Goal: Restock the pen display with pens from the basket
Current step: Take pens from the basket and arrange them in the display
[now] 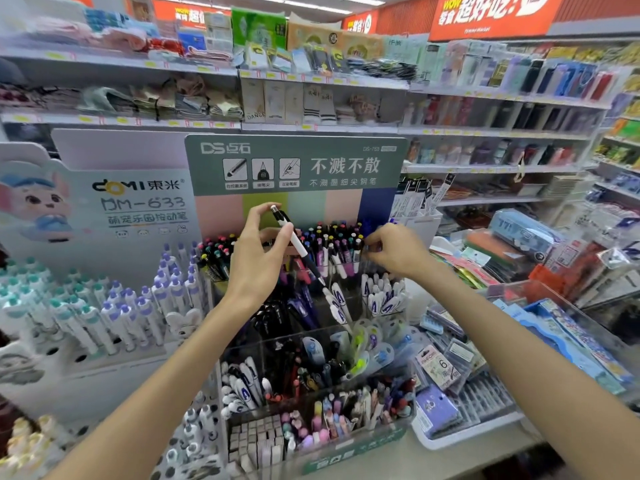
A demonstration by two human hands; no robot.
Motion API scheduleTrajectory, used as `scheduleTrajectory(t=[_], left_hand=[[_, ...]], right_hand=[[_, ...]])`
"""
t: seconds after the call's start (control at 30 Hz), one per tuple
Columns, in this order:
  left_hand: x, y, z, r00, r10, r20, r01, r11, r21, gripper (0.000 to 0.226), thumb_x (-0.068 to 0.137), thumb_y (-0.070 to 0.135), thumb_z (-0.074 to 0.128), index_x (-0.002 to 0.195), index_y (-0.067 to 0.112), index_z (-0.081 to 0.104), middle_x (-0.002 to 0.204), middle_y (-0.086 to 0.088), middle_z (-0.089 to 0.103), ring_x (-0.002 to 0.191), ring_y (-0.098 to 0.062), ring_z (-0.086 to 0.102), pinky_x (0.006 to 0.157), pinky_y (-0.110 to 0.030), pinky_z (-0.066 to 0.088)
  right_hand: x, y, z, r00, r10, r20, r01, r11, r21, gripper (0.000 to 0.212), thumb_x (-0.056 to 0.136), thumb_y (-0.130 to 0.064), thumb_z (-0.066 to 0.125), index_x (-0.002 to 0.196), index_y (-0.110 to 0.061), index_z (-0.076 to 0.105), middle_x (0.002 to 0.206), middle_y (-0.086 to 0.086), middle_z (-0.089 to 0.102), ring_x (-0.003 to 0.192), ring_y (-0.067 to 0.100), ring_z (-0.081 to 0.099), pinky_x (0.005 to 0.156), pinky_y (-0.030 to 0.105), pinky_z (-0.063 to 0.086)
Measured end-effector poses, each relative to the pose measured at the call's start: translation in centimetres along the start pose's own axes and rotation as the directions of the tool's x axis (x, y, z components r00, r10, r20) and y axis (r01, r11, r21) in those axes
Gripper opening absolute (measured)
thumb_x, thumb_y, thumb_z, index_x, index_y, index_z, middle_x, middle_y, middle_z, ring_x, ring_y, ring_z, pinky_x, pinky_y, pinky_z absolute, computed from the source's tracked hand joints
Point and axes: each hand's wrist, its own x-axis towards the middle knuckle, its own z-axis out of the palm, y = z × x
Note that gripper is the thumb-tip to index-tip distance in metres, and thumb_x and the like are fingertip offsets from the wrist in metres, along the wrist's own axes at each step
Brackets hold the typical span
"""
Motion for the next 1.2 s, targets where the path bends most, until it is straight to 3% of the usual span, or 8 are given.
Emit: scheduleTrajectory(t=[0.1,0.23,0.4,0.5,0.63,0.8,1.07,1.2], left_hand=[[0.4,0.8,-0.4,0.995,0.069,-0.068,-0.072,0.996,-0.044,0.024,0.093,0.027,0.059,0.116,0.029,0.052,0.089,0.006,0.072,0.083,-0.008,0.07,0.083,-0.04,0.057],[1.0,1.9,-1.9,0.98,0.151,-0.127,-0.158,0.986,-0.045,0.019,0.088,0.027,0.065,0.105,0.026,0.057,0.09,0.001,0.072,0.082,-0.013,0.071,0.082,-0.036,0.058],[0.7,1.3,-3.4,0.958,0.247,-0.144,-0.212,0.952,0.222,0.02,0.086,0.032,0.068,0.102,0.027,0.056,0.085,0.017,0.066,0.075,0.01,0.064,0.073,-0.015,0.054],[0.4,0.9,-3.3,0.944,0.305,-0.128,-0.239,0.897,0.373,0.023,0.085,0.033,0.069,0.101,0.021,0.06,0.088,0.012,0.068,0.074,0.004,0.064,0.074,-0.022,0.054],[0.8,1.0,-3.3,0.917,0.39,-0.079,-0.268,0.751,0.604,0.023,0.085,0.043,0.066,0.099,0.024,0.068,0.085,0.014,0.072,0.074,0.0,0.064,0.067,-0.021,0.049],[2.4,1.0,-3.7,0.901,0.43,0.054,-0.344,0.632,0.694,0.024,0.085,0.047,0.064,0.09,0.027,0.076,0.078,0.009,0.073,0.072,-0.01,0.067,0.064,-0.026,0.052],[2.3,-2.2,-1.1,0.744,0.545,0.386,-0.514,0.096,0.853,0.021,0.087,0.032,0.066,0.074,0.019,0.075,0.07,0.004,0.067,0.074,-0.019,0.06,0.051,-0.028,0.045],[1.3,-2.9,-0.6,0.746,0.515,0.423,-0.499,0.01,0.866,0.01,0.083,0.024,0.069,0.079,0.014,0.07,0.075,0.0,0.065,0.079,-0.022,0.059,0.057,-0.032,0.044]], right_hand=[[-0.9,0.3,-1.5,0.999,0.033,-0.024,-0.028,0.981,0.194,0.032,0.086,-0.016,0.065,0.118,-0.012,0.066,0.088,0.002,0.066,0.079,0.015,0.058,0.07,0.025,0.041],[-2.1,-2.0,-2.7,0.994,0.003,-0.112,0.048,0.893,0.447,0.018,0.088,-0.019,0.064,0.104,-0.02,0.071,0.076,-0.008,0.064,0.062,-0.001,0.053,0.064,0.016,0.039],[-2.1,-5.2,-1.5,0.991,-0.078,-0.112,0.118,0.899,0.421,0.018,0.087,-0.024,0.063,0.103,-0.026,0.07,0.079,-0.013,0.063,0.069,0.004,0.056,0.071,0.028,0.049],[-1.7,-5.8,-0.1,0.99,-0.096,-0.101,0.126,0.927,0.353,0.024,0.087,-0.025,0.063,0.11,-0.027,0.067,0.095,-0.008,0.062,0.082,0.013,0.057,0.08,0.038,0.051],[-1.3,-5.9,0.7,0.99,-0.092,-0.109,0.124,0.931,0.342,0.023,0.087,-0.025,0.063,0.109,-0.027,0.067,0.099,-0.007,0.062,0.083,0.014,0.057,0.081,0.038,0.051],[-0.9,-5.7,0.7,0.99,-0.081,-0.111,0.118,0.919,0.376,0.019,0.086,-0.023,0.064,0.104,-0.027,0.069,0.095,-0.008,0.063,0.081,0.012,0.057,0.081,0.036,0.051],[-0.4,-5.4,0.8,0.993,-0.077,-0.092,0.106,0.92,0.376,0.019,0.086,-0.023,0.063,0.103,-0.027,0.07,0.098,-0.007,0.066,0.082,0.012,0.059,0.082,0.036,0.051],[-0.3,-5.3,0.4,0.996,-0.073,-0.059,0.091,0.914,0.395,0.018,0.087,-0.021,0.063,0.102,-0.025,0.071,0.093,-0.008,0.067,0.079,0.01,0.058,0.08,0.034,0.052]])
